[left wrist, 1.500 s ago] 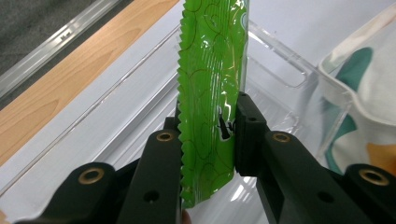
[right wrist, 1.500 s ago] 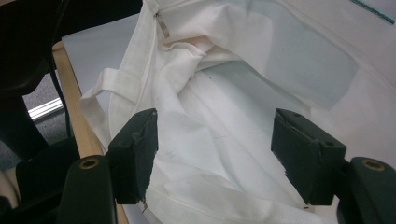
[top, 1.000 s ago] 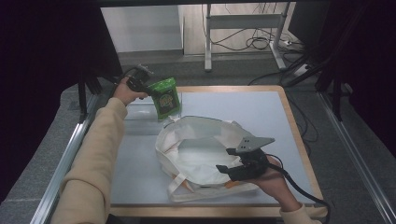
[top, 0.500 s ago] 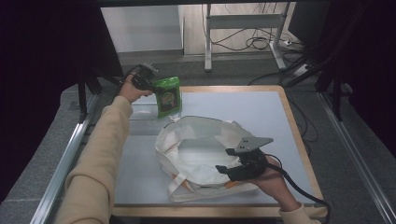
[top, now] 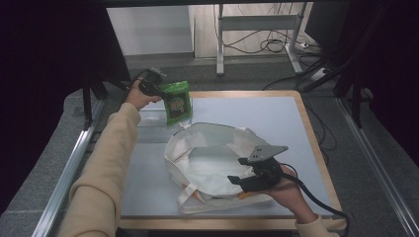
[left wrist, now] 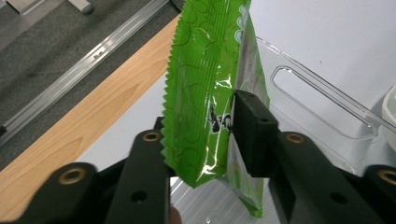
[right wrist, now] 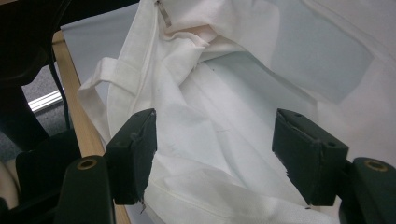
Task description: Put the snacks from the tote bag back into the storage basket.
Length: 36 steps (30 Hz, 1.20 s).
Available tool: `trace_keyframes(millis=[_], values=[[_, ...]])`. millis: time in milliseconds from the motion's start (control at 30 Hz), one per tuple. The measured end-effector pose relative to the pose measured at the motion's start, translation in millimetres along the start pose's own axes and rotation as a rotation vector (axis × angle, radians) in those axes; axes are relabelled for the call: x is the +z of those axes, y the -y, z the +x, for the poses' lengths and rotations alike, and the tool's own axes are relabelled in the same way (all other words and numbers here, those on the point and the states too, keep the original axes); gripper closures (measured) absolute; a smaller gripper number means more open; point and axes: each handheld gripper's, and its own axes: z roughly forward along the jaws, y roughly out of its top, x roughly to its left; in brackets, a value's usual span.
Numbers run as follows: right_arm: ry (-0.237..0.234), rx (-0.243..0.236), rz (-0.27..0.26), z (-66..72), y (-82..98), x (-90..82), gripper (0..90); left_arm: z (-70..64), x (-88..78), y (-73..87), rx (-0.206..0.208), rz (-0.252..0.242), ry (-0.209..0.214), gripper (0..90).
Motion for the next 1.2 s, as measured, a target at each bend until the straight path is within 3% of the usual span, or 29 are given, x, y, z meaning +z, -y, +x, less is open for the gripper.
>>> trace_keyframes(millis=[67, 133, 233, 400, 500, 667, 900, 1033, 1200], values=[[-0.001, -0.001, 0.0, 0.1, 0.0, -0.2, 31.0, -0.5, -1.2, -0.9, -0.009, -0.015, -0.016, 52.6], [-0.001, -0.001, -0.001, 0.1, 0.0, -0.4, 31.0, -1.0, -4.7, -3.5, 0.015, -0.033, -0.069, 48.7], [-0.002, -0.001, 0.0, -0.2, 0.0, -0.2, 30.9, -1.6, -10.2, -8.3, 0.019, -0.063, -0.095, 43.5], [-0.004, -0.004, 0.004, 0.2, 0.2, 0.6, 30.8, -5.4, -18.6, -15.2, 0.037, -0.103, -0.088, 43.7], [-0.003, -0.003, 0.001, 0.1, 0.1, -0.3, 30.8, -6.7, -23.9, -16.9, 0.024, -0.131, -0.095, 43.5], [-0.004, -0.006, 0.002, 0.6, 0.2, -0.2, 30.9, -8.0, -30.3, -15.5, 0.021, -0.132, -0.094, 43.4], [-0.006, -0.006, 0.004, 0.6, 0.4, 0.8, 30.9, -8.2, -40.8, -3.9, -0.006, -0.137, -0.086, 46.6], [-0.008, -0.006, 0.004, 0.7, 0.5, 1.1, 30.9, -8.0, -45.5, 7.7, -0.042, -0.131, -0.082, 49.6], [-0.009, -0.005, 0.004, 0.9, 0.5, 1.4, 30.9, -9.9, -49.7, 23.1, -0.087, -0.11, -0.078, 65.4]])
